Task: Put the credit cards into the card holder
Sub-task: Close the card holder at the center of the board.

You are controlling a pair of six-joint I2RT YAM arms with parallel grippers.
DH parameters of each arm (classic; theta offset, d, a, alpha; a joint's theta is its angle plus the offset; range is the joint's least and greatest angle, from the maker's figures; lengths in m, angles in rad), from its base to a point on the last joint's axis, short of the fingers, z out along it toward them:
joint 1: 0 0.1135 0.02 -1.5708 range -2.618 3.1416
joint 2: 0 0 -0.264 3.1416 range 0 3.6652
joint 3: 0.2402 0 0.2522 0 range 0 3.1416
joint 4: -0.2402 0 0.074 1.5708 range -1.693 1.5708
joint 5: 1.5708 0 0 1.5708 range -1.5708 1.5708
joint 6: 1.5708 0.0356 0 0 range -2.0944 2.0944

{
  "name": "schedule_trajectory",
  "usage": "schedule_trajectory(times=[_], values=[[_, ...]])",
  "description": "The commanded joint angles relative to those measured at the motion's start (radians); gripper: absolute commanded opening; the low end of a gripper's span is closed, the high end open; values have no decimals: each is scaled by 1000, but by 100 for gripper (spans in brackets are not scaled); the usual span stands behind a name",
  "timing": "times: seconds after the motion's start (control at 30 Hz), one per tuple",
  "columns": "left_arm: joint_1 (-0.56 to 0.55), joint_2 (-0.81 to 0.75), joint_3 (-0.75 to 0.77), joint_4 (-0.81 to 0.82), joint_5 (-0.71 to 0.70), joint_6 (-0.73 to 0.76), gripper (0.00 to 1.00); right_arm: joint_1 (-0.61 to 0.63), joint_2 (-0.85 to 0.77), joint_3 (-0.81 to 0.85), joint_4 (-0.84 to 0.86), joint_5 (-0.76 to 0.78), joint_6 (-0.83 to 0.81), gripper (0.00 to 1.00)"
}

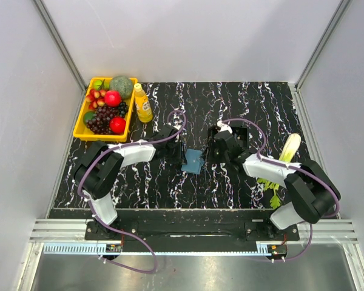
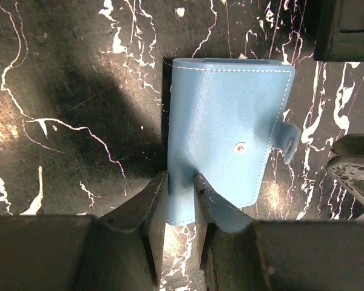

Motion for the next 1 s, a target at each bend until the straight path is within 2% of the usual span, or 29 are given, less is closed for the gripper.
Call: schedule_trajectory(times=[0.0,0.27,0.4,0.47,0.77,0.97], values=[[-14,-15,-42,17,-30,-46,26,-29,8,-14,-4,-60,38,27],[-46,-47,-78,35,-58,-103,26,-43,124,39,13,-114,48,24],[-52,-53,-76,41,-56,-112,26,-43,170,45,64,-210,39,25],[-51,-61,-75,35,-59,-117,26,-43,187,51,86,-262,19,27],[-65,-71,-91,43,-44,-137,27,-42,207,75,98,-371,-74,26],[-66,-56,-59,37,-42,-135,27,-37,219,72,74,-387,-142,17]])
